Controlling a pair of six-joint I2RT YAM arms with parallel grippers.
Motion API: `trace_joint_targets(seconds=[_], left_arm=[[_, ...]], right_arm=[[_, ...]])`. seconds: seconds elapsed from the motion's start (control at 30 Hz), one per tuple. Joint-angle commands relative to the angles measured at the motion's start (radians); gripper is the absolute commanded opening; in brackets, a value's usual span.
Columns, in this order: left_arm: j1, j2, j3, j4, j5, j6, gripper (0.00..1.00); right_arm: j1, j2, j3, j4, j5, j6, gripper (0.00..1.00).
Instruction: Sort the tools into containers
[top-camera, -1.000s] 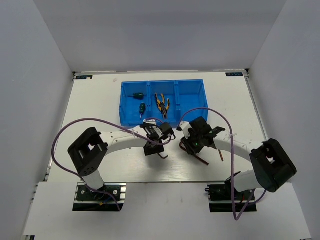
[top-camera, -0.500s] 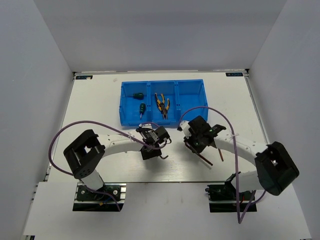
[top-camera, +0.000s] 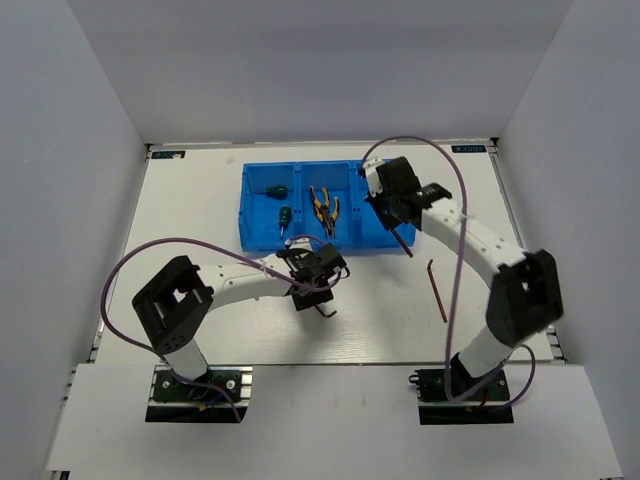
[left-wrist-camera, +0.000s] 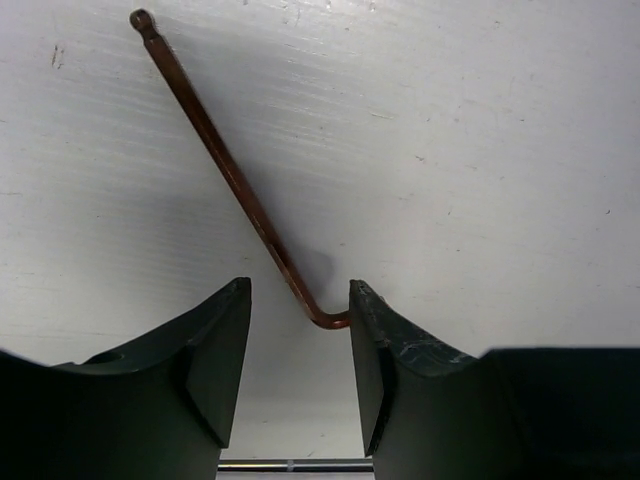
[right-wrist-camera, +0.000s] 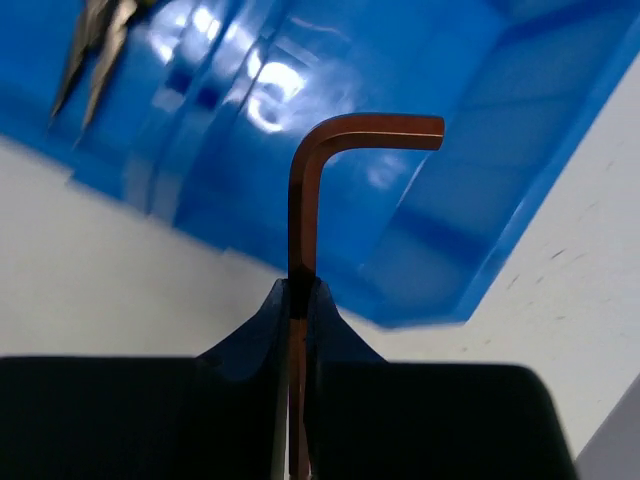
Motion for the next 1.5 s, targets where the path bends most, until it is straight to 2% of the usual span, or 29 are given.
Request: trace_joint_targets(seconds=[0.0,0.13,0.17,0.2,0.27,0.3,0.33,0.37,0.43,0.57,0.7,0.73,0.83,0.97,1.13,1.2,1.23,1.3,1.33,1.4,1.43,1.47], left_arm=[[0.006,0.01,0.034,-0.011,-0.024,-0.012,0.55],[0.015,0.035,0.034,-0.011,-0.024,-0.012,0.55],[0.015,0.044,0.034,-0.011,-0.024,-0.012,0.55],[0.015,0.055,0.034,-0.011,-0.024,-0.012,0.55],[0.025,0.087,0.061,-0.032,-0.024,-0.012,0.55],[0.025,0.098,0.061,-0.033,-0.024,-0.012,0.53],[0.025,0.111,0.075,-0.043,-0.015,-0.012,0.52],[0.025,0.111,0.086,-0.052,-0.015,-0.012,0.52],[0.025,0.125,0.098,-0.052,-0.015,-0.012,0.5],[0.025,0.165,0.12,-0.074,-0.006,-0.012,0.47],[0.025,0.193,0.118,-0.085,0.025,-0.012,0.36],[0.025,0.205,0.118,-0.085,0.025,-0.012,0.31],[0.025,0.232,0.109,-0.095,0.051,-0.012,0.3],[0.015,0.304,0.15,-0.169,0.06,0.008,0.3],[0.015,0.319,0.136,-0.171,0.071,0.026,0.27],[0.015,0.319,0.121,-0.161,0.071,0.026,0.23],[0.015,0.319,0.106,-0.161,0.083,0.026,0.16],[0.015,0.319,0.08,-0.132,0.083,0.026,0.09],[0.015,0.319,0.066,-0.132,0.095,0.026,0.02],[0.015,0.308,0.066,-0.118,0.095,0.035,0.0],[0.015,0.283,0.066,-0.118,0.095,0.035,0.0],[0.006,0.283,0.066,-0.118,0.085,0.052,0.0]], right_arm=[[-0.057,0.151,0.197,-0.016,0.06,0.023,0.0],[-0.1,0.313,0.405,-0.053,-0.029,0.023,0.0],[-0.112,0.383,0.504,-0.077,-0.041,0.025,0.0],[-0.114,0.451,0.608,-0.156,-0.073,0.037,0.14],[-0.128,0.531,0.772,-0.206,-0.106,0.046,0.44],[-0.131,0.543,0.793,-0.235,-0.129,0.065,0.6],[-0.138,0.534,0.772,-0.231,-0.152,0.066,0.61],[-0.141,0.519,0.772,-0.225,-0.161,0.071,0.61],[-0.154,0.438,0.674,-0.176,-0.237,0.089,0.63],[-0.184,0.288,0.499,-0.124,-0.279,0.135,0.63],[-0.249,0.18,0.359,-0.099,-0.325,0.175,0.63],[-0.279,0.14,0.304,-0.094,-0.334,0.18,0.63],[-0.321,0.093,0.232,-0.093,-0.38,0.215,0.63],[-0.353,0.042,0.176,-0.096,-0.439,0.24,0.63],[-0.387,-0.003,0.135,-0.096,-0.475,0.257,0.63],[-0.395,-0.018,0.117,-0.096,-0.483,0.258,0.63],[-0.404,-0.024,0.097,-0.094,-0.483,0.261,0.63],[-0.414,-0.052,0.08,-0.093,-0.488,0.26,0.63],[-0.424,-0.067,0.052,-0.093,-0.486,0.258,0.63],[-0.43,-0.093,0.037,-0.094,-0.492,0.246,0.63],[-0.445,-0.119,0.014,-0.108,-0.489,0.241,0.69],[-0.45,-0.13,0.003,-0.123,-0.489,0.229,0.71]])
